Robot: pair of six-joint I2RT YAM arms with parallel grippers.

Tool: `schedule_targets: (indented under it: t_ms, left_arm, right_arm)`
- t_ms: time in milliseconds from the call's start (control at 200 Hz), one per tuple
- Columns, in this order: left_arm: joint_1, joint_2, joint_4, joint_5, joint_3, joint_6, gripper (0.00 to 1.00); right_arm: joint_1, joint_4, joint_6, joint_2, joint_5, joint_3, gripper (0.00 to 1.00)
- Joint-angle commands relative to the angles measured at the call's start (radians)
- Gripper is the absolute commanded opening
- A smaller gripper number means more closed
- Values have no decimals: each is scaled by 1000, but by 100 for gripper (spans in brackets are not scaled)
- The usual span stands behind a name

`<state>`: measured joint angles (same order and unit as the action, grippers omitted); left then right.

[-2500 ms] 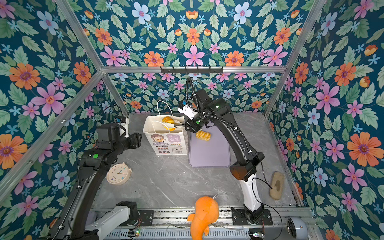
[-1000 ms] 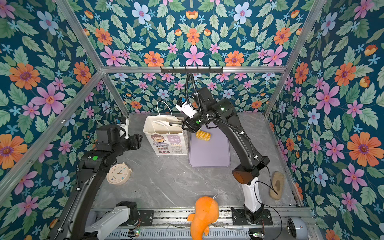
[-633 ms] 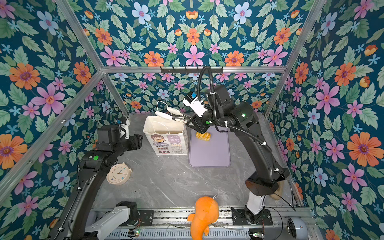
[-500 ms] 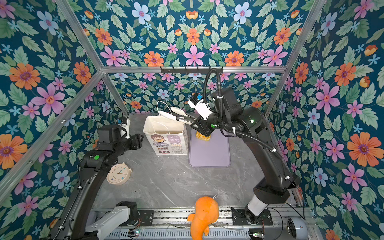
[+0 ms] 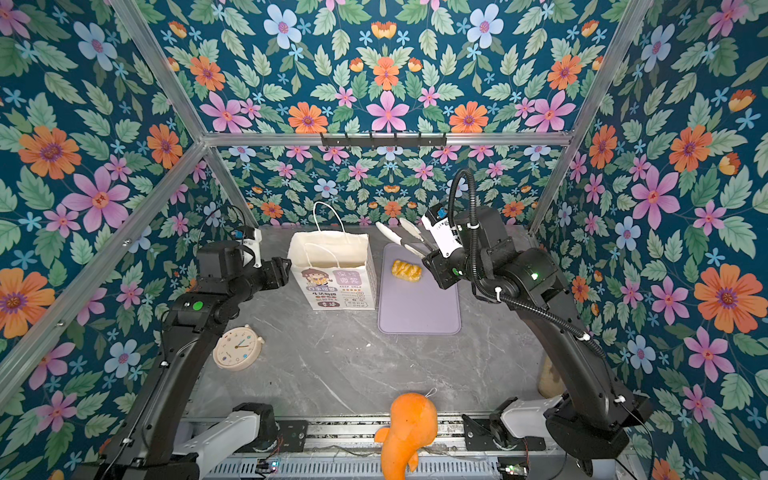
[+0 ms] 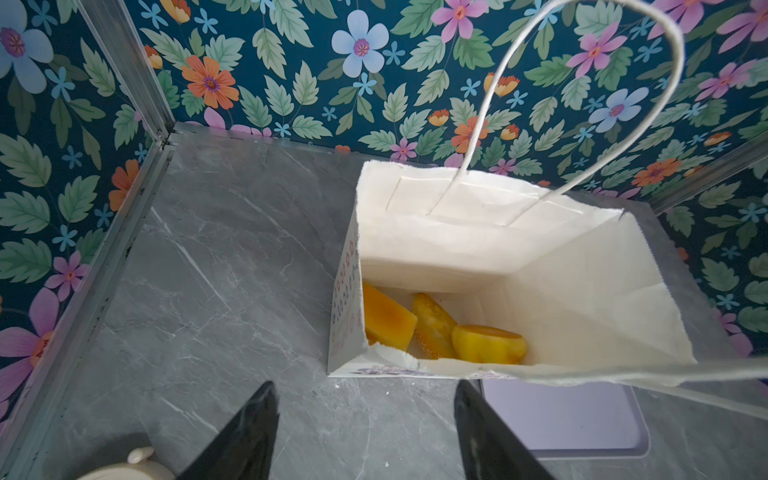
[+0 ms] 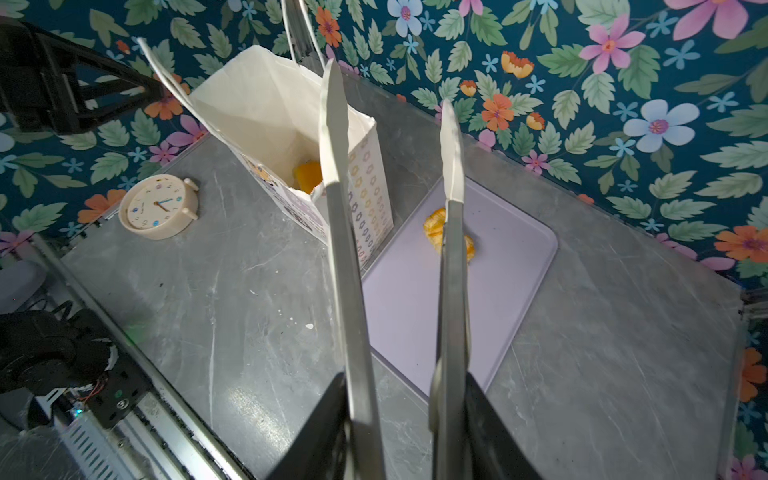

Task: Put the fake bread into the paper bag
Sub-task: 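Withdraw the open tongs from the bag back over the tray, then lower the open tongs around the braided yellow pastry with the right gripper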

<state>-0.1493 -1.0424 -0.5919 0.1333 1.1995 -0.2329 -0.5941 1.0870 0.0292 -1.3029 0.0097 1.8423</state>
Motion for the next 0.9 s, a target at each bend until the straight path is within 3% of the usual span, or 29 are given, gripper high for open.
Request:
schedule_targets:
  t_ms: [0,440,895]
  left_arm:
    - [1,-2,47,29,11,-23,68]
    - [1,0,67,49,5,-42,68]
    - [1,13,55,48,-17,-47,68]
  right_arm:
    - [16,-55,-37,34,67,-59,41]
    - [101,-120,-60,67,32,-314,41]
    - [103,-264,35,-81,-72,-448,41]
